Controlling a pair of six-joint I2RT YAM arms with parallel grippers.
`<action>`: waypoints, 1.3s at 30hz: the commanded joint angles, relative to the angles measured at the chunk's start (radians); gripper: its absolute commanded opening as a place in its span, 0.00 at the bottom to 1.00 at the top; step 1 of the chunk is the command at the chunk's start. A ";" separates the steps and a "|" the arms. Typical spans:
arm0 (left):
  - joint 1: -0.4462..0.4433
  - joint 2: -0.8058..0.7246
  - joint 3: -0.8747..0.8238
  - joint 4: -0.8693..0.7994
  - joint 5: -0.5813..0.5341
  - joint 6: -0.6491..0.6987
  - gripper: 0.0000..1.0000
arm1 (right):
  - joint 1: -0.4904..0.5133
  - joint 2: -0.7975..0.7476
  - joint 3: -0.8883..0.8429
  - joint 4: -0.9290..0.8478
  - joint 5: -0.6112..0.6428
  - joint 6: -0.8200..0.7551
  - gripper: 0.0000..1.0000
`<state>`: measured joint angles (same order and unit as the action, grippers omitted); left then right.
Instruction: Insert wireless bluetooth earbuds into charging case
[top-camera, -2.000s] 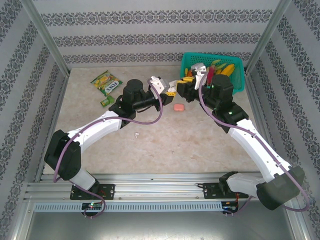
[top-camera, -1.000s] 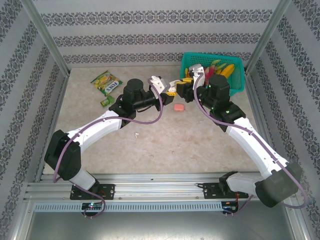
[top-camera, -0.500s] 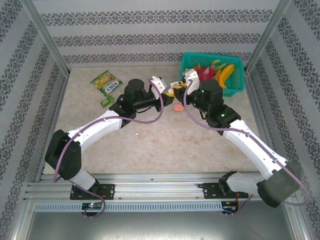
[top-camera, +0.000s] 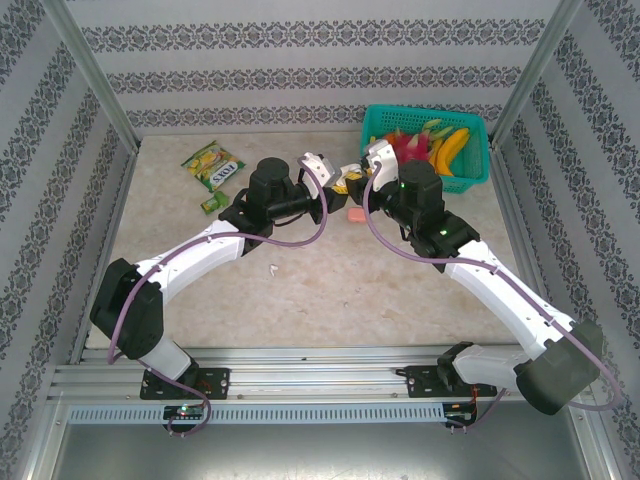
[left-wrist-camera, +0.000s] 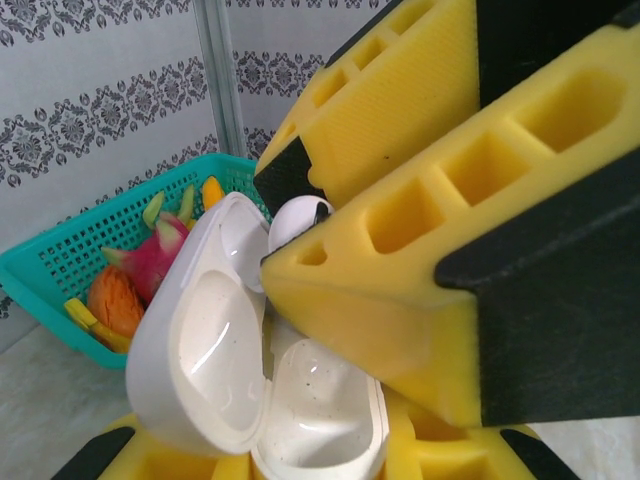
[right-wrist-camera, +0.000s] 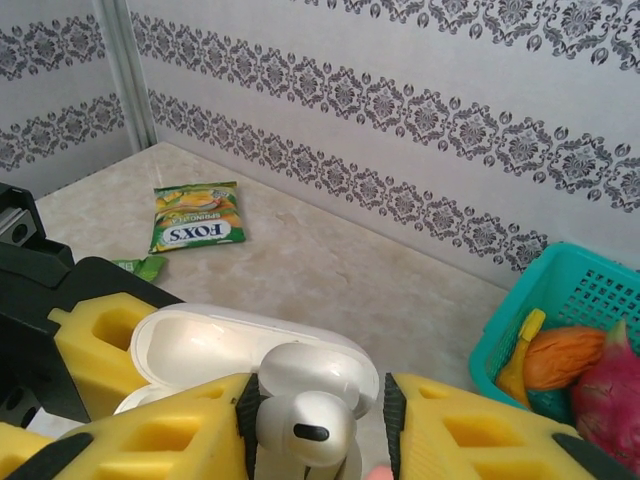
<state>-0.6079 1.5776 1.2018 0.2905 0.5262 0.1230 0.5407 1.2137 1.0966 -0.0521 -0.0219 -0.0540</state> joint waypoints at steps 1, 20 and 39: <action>-0.019 0.007 0.042 0.057 0.021 -0.013 0.00 | 0.015 0.004 0.018 -0.033 -0.022 0.027 0.44; -0.018 0.019 0.021 0.071 0.010 -0.019 0.00 | -0.049 -0.028 0.075 -0.022 -0.110 0.225 0.60; -0.017 0.003 -0.010 0.093 -0.023 -0.002 0.00 | -0.194 -0.109 0.028 -0.023 -0.156 0.439 0.62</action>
<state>-0.6094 1.5944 1.2018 0.3157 0.5194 0.1188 0.3676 1.1374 1.1385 -0.0780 -0.1520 0.3122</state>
